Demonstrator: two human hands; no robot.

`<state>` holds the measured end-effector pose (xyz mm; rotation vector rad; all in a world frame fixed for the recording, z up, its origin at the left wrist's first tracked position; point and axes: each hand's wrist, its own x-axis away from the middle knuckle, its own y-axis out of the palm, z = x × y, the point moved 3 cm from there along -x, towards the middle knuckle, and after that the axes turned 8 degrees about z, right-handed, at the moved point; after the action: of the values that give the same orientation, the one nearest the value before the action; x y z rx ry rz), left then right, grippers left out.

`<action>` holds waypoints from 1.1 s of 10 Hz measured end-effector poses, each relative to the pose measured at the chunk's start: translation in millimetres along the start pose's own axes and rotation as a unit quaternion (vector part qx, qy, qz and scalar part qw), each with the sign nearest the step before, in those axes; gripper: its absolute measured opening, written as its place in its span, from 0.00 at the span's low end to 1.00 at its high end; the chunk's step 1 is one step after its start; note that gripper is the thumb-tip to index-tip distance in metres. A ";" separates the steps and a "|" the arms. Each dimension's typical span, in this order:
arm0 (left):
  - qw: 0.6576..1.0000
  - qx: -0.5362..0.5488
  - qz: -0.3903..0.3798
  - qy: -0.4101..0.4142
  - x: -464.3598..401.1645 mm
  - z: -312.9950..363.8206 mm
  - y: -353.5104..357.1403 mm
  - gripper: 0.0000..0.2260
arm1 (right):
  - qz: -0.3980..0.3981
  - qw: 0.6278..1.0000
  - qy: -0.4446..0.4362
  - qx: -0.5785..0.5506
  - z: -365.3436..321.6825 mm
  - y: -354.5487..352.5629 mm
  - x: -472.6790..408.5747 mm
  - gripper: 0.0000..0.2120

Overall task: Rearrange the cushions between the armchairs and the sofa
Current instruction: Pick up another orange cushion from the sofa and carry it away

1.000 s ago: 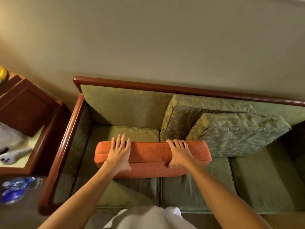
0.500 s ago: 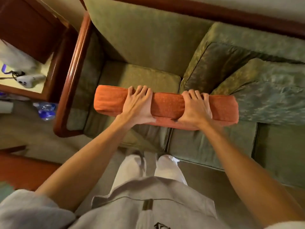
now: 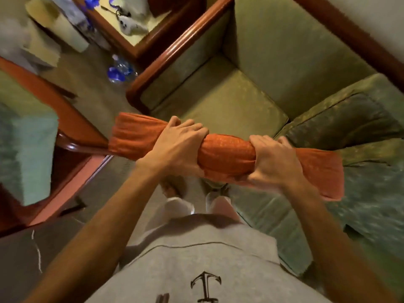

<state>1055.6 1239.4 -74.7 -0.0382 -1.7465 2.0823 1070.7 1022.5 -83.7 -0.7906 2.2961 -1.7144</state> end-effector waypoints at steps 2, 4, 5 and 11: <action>0.991 0.022 0.036 -0.123 156.7 -50.4 -81.6 0.39 | -0.073 0.973 -0.211 0.052 -155.0 -69.1 -26.1 0.36; 0.957 0.054 0.121 -0.258 331.9 -100.0 -116.7 0.32 | -0.104 0.928 -0.342 0.103 -339.8 -84.9 -22.3 0.37; 0.933 0.064 0.175 -0.307 418.4 -122.1 -131.8 0.34 | -0.094 0.907 -0.396 0.107 -426.5 -88.4 -5.7 0.35; 0.837 -0.036 0.237 -0.492 669.0 -346.9 -185.9 0.41 | -0.039 0.827 -0.551 0.104 -789.0 -43.3 -71.2 0.36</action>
<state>600.0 1808.7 191.3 0.7960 -2.5912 2.6242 801.5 1712.5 200.7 -1.3485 1.2586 -0.9981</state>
